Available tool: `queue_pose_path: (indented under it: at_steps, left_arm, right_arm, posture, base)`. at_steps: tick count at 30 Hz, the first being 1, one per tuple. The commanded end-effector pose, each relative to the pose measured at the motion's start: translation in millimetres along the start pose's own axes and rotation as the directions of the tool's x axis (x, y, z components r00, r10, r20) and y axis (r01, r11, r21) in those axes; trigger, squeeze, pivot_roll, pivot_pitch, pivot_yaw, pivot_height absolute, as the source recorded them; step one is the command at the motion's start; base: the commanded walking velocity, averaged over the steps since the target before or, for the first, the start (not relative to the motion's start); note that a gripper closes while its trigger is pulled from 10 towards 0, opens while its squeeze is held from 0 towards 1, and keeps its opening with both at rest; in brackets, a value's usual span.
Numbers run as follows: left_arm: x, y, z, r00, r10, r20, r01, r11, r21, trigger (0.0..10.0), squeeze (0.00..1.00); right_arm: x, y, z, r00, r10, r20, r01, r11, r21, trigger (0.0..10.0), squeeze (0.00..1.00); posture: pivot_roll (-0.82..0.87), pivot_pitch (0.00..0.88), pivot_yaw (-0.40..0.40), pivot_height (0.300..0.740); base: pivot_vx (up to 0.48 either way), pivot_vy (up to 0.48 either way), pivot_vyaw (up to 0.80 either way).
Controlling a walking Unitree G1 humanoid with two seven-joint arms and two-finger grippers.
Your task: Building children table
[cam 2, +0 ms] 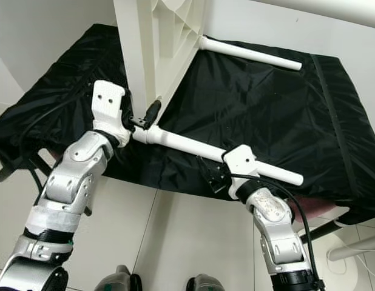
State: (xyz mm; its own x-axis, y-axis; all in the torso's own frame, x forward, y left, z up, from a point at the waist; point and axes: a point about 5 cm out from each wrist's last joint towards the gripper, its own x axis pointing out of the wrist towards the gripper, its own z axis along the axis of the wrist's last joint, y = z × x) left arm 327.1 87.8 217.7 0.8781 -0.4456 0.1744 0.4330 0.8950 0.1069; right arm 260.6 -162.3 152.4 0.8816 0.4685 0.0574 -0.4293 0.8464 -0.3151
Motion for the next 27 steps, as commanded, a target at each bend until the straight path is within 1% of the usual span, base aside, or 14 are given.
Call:
queue_pose_path:
  at_steps: [1,2,4,7,11,14,15,17,19,21,24,25,26,27]
  left_arm:
    - [5.0,0.2,-2.0,0.999,0.039,-0.006,-0.038,0.999,0.015,10.0,0.00]
    - [7.6,2.0,-2.5,0.999,0.048,-0.011,-0.048,0.998,0.033,10.0,0.00]
    - [7.6,2.0,-2.5,0.999,0.048,-0.011,-0.048,0.998,0.033,10.0,0.00]
    - [12.8,7.8,-3.1,0.998,0.059,-0.019,-0.058,0.996,0.067,10.0,0.00]
    - [16.7,14.1,-3.7,0.997,0.075,-0.019,-0.073,0.994,0.076,10.0,0.00]
    - [19.9,15.5,-3.4,0.997,0.080,-0.015,-0.079,0.994,0.076,10.0,0.00]
    - [19.9,15.5,-3.4,0.997,0.080,-0.015,-0.079,0.994,0.076,10.0,0.00]
    - [24.7,14.8,-2.0,0.997,0.077,-0.009,-0.076,0.994,0.077,10.0,0.00]
    - [24.7,14.8,-2.0,0.997,0.077,-0.009,-0.076,0.994,0.077,10.0,0.00]
    - [29.5,13.0,1.1,0.998,0.064,0.004,-0.064,0.995,0.077,10.0,0.00]
    - [31.4,12.8,1.9,0.998,0.062,0.009,-0.063,0.995,0.078,10.0,0.00]
    - [35.0,10.0,2.9,0.999,0.047,0.018,-0.048,0.996,0.081,10.0,0.00]
    - [35.0,10.0,2.9,0.999,0.047,0.018,-0.048,0.996,0.081,10.0,0.00]
    - [38.3,5.8,3.4,0.999,0.024,0.025,-0.027,0.995,0.096,10.0,0.00]
  right_arm:
    - [0.9,-0.1,0.3,1.000,0.004,0.003,-0.004,1.000,0.016,10.0,0.00]
    - [1.4,0.5,0.6,1.000,0.003,0.005,-0.003,1.000,0.017,10.0,0.00]
    - [1.4,0.5,0.6,1.000,0.003,0.005,-0.003,1.000,0.017,10.0,0.00]
    - [2.5,1.2,1.1,1.000,-0.003,0.011,0.003,1.000,0.016,10.0,0.00]
    - [3.6,1.2,1.8,1.000,-0.007,0.018,0.007,1.000,0.009,10.0,0.00]
    - [4.0,1.3,2.2,1.000,-0.008,0.022,0.008,1.000,0.009,10.0,0.00]
    - [4.0,1.3,2.2,1.000,-0.008,0.022,0.008,1.000,0.009,10.0,0.00]
    - [5.4,2.5,2.2,1.000,-0.002,0.021,0.002,1.000,0.013,10.0,0.00]
    - [5.4,2.5,2.2,1.000,-0.002,0.021,0.002,1.000,0.013,10.0,0.00]
    - [6.5,4.2,2.5,1.000,0.005,0.022,-0.005,1.000,0.015,10.0,0.00]
    - [6.7,4.6,2.6,1.000,0.007,0.022,-0.007,1.000,0.015,10.0,0.00]
    - [7.7,5.5,3.2,1.000,0.010,0.026,-0.011,1.000,0.016,10.0,0.00]
    - [7.7,5.5,3.2,1.000,0.010,0.026,-0.011,1.000,0.016,10.0,0.00]
    - [9.0,6.6,3.9,0.999,0.015,0.029,-0.016,1.000,0.015,10.0,0.00]
  posture:
    - [-0.09,0.019,0.009,0.740]
    - [-0.09,0.018,0.013,0.740]
    - [-0.09,0.018,0.013,0.740]
    - [-0.10,0.012,0.020,0.740]
    - [-0.10,0.010,0.023,0.740]
    - [-0.10,0.012,0.023,0.740]
    - [-0.10,0.012,0.023,0.740]
    - [-0.10,0.013,0.022,0.740]
    - [-0.10,0.013,0.022,0.740]
    - [-0.11,0.017,0.021,0.740]
    - [-0.11,0.017,0.021,0.740]
    - [-0.10,0.023,0.016,0.740]
    - [-0.10,0.023,0.016,0.740]
    - [-0.10,0.032,0.012,0.740]
  base:
    - [0.000,0.000,0.00]
    - [0.000,0.000,0.00]
    - [0.000,0.000,0.00]
    - [0.000,0.000,0.00]
    - [0.000,0.000,0.00]
    - [0.000,0.000,0.00]
    - [0.000,0.000,0.00]
    - [0.000,0.000,0.00]
    - [0.000,0.000,0.00]
    - [0.000,0.000,0.00]
    - [0.000,0.000,0.00]
    - [0.000,0.000,0.00]
    - [0.000,0.000,0.00]
    - [0.000,0.000,0.00]
